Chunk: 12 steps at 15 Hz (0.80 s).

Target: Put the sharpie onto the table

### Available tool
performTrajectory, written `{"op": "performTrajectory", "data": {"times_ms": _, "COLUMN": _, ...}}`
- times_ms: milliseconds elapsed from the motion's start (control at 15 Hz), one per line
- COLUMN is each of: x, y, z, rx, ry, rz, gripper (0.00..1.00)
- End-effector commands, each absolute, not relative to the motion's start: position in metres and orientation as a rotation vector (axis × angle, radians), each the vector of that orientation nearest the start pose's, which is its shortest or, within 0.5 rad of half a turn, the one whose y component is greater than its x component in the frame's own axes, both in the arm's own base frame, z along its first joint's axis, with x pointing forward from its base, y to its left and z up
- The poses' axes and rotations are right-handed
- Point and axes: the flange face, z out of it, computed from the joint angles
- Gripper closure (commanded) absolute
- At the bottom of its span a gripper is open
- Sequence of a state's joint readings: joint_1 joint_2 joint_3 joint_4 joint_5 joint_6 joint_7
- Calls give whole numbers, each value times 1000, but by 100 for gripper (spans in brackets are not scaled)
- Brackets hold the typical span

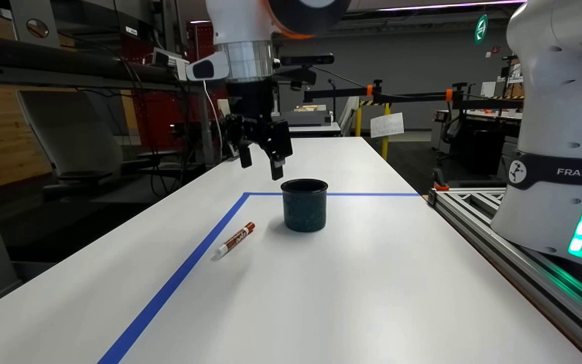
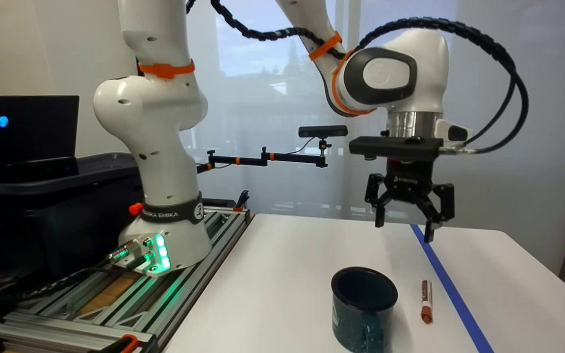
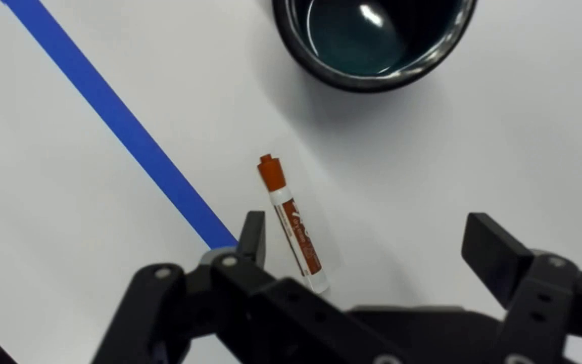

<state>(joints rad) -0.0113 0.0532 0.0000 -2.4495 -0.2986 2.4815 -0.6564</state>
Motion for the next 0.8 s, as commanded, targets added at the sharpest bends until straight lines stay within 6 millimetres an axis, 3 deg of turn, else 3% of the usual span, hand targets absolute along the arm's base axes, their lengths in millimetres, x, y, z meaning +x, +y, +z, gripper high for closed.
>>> {"op": "performTrajectory", "data": {"times_ms": 0, "x": 451, "y": 0, "z": 322, "rx": -3111, "ry": -1106, "rz": 153, "gripper": 0}}
{"op": "performTrajectory", "data": {"times_ms": 133, "x": 442, "y": -1, "z": 336, "rx": -3170, "ry": -933, "rz": 160, "gripper": 0}}
{"op": "performTrajectory", "data": {"times_ms": 200, "x": 461, "y": -5, "z": 320, "rx": -3129, "ry": -1081, "rz": 167, "gripper": 0}}
{"op": "performTrajectory", "data": {"times_ms": 400, "x": 452, "y": -4, "z": 333, "rx": -3169, "ry": -979, "rz": 155, "gripper": 0}}
{"op": "performTrajectory", "data": {"times_ms": 733, "x": 450, "y": -4, "z": 331, "rx": -3172, "ry": -963, "rz": 161, "gripper": 0}}
